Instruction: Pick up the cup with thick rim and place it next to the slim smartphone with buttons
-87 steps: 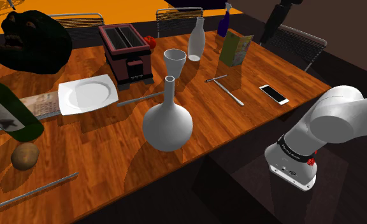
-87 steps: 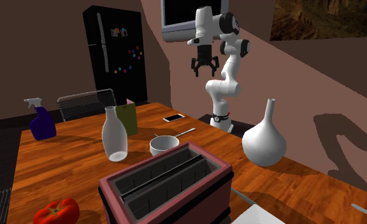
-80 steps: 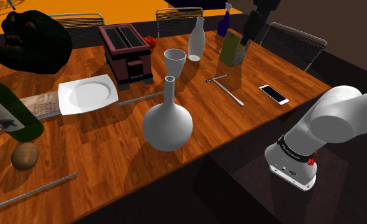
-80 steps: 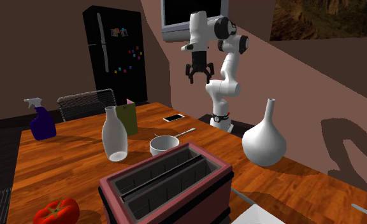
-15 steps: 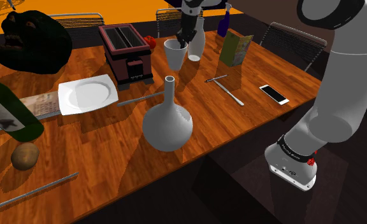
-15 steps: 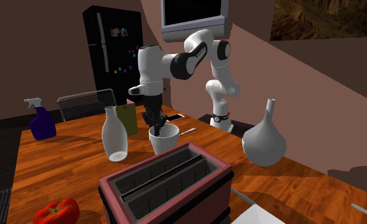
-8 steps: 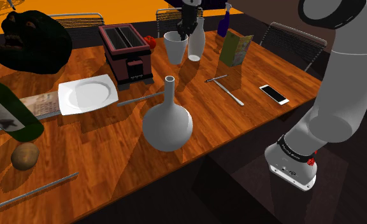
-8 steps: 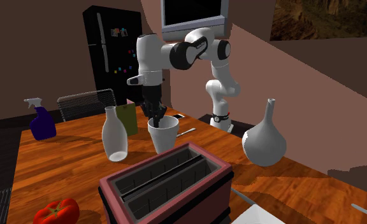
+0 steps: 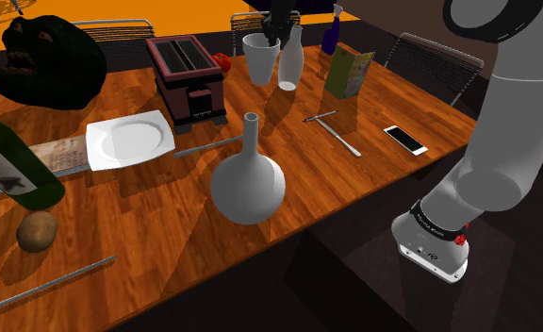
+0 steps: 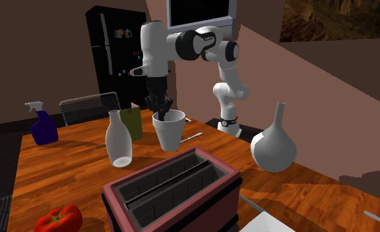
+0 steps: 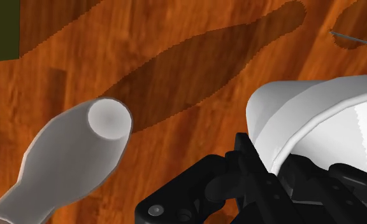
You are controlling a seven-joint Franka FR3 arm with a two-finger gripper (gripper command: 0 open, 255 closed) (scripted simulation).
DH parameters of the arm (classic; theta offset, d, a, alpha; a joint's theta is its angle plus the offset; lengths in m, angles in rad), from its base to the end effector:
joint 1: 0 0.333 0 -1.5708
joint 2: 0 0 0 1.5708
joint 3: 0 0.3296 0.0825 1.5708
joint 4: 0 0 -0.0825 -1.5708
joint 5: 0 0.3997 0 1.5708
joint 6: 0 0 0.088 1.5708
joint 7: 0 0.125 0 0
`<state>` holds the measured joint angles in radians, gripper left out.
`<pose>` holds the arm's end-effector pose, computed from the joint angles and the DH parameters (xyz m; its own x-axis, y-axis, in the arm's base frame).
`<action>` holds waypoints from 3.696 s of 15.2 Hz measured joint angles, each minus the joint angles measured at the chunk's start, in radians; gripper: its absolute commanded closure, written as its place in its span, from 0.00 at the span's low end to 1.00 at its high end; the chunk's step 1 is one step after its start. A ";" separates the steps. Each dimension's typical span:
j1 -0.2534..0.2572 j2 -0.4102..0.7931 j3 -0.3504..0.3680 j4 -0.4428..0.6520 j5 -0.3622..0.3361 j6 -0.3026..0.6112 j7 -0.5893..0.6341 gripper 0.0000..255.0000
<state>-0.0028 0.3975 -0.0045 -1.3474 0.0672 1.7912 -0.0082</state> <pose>0.7054 0.0023 0.4964 0.9988 -0.0134 0.0464 -0.0104 -0.9979 -0.0640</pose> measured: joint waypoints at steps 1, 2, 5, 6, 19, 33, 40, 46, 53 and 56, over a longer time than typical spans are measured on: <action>0.001 0.002 0.000 0.015 0.000 -0.013 0.002 1.00; 0.001 0.003 0.000 0.030 0.000 -0.027 0.003 1.00; 0.000 0.008 0.000 0.078 -0.001 -0.069 0.005 1.00; -0.001 0.011 0.000 0.097 -0.001 -0.086 0.005 1.00; -0.031 -0.201 -0.015 -0.110 0.002 -0.094 -0.039 1.00; -0.116 -0.696 -0.102 -0.677 -0.025 -0.032 -0.207 1.00; -0.165 -0.907 -0.161 -0.865 -0.073 -0.057 -0.291 1.00; -0.173 -0.930 -0.171 -0.958 -0.081 0.011 -0.306 1.00; -0.175 -0.919 -0.179 -1.041 -0.083 0.105 -0.313 1.00; -0.176 -0.917 -0.181 -1.082 -0.084 0.148 -0.315 1.00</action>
<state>-0.1786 -0.5199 -0.1851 -2.4293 -0.0170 1.9390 -0.3230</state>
